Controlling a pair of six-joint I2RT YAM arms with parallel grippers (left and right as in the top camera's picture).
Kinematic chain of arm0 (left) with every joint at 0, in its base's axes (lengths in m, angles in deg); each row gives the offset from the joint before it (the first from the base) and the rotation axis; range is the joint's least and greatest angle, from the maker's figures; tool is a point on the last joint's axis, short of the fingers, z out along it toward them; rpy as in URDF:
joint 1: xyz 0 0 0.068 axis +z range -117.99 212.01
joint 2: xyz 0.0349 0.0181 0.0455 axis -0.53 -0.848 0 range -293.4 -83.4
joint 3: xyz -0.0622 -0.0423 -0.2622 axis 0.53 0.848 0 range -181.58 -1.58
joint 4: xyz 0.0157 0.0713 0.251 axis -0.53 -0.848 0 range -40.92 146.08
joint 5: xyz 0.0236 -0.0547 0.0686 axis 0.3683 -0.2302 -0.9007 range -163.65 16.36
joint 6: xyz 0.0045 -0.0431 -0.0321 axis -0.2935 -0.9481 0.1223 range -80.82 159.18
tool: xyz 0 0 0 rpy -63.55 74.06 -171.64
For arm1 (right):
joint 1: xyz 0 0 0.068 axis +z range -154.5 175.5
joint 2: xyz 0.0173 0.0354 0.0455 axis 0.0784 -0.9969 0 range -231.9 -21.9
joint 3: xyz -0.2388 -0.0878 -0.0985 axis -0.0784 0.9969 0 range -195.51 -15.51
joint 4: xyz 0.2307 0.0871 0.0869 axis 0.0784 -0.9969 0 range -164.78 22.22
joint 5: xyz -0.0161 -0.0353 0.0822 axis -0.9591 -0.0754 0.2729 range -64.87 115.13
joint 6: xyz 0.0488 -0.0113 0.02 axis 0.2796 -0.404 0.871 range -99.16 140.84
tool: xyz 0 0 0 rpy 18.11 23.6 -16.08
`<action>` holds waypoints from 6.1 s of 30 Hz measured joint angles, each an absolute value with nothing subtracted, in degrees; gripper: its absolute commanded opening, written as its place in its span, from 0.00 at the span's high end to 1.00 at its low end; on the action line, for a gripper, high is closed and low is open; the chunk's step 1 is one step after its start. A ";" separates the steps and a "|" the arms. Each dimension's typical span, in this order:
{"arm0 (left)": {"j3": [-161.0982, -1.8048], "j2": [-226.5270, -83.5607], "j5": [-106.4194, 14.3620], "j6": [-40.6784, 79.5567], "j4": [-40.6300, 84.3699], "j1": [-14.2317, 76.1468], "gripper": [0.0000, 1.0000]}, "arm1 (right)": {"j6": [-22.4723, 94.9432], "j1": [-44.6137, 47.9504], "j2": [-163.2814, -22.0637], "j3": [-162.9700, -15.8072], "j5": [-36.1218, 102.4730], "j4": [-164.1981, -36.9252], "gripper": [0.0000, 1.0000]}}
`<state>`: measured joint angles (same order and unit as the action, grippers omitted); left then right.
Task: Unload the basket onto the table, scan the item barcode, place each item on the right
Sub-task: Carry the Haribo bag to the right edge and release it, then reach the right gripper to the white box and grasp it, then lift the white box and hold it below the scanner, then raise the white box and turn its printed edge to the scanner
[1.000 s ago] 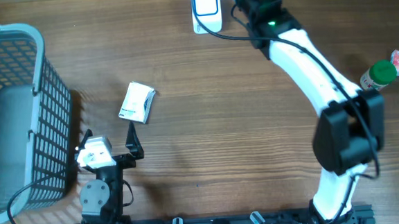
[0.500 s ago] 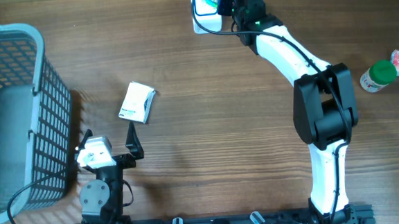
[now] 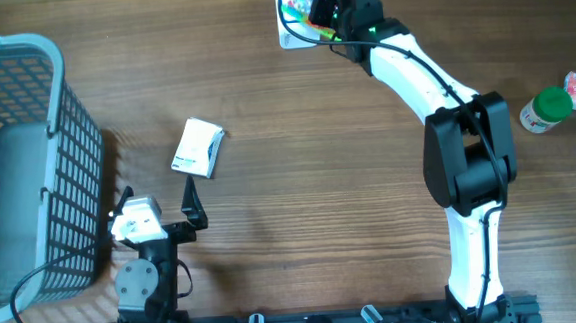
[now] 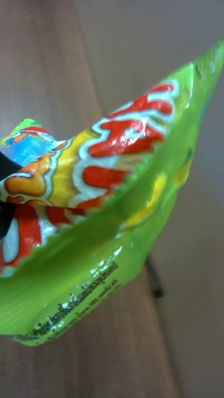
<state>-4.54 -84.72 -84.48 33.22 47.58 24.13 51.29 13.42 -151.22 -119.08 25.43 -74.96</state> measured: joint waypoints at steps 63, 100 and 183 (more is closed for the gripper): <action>-4.52 -84.72 -84.50 33.24 47.58 24.13 0.00 | 39.36 38.25 -158.25 -127.34 54.10 -81.51 0.95; -4.52 -84.72 -84.50 33.22 47.58 24.13 0.00 | 38.33 38.11 -157.75 -128.68 24.51 -132.81 0.95; -4.52 -84.72 -84.50 33.22 47.58 24.13 0.00 | 30.20 20.63 -160.77 -129.66 113.90 -110.52 0.51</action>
<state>-4.52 -84.72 -84.50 33.22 47.58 24.13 30.20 20.63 -160.77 -129.66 113.90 -110.52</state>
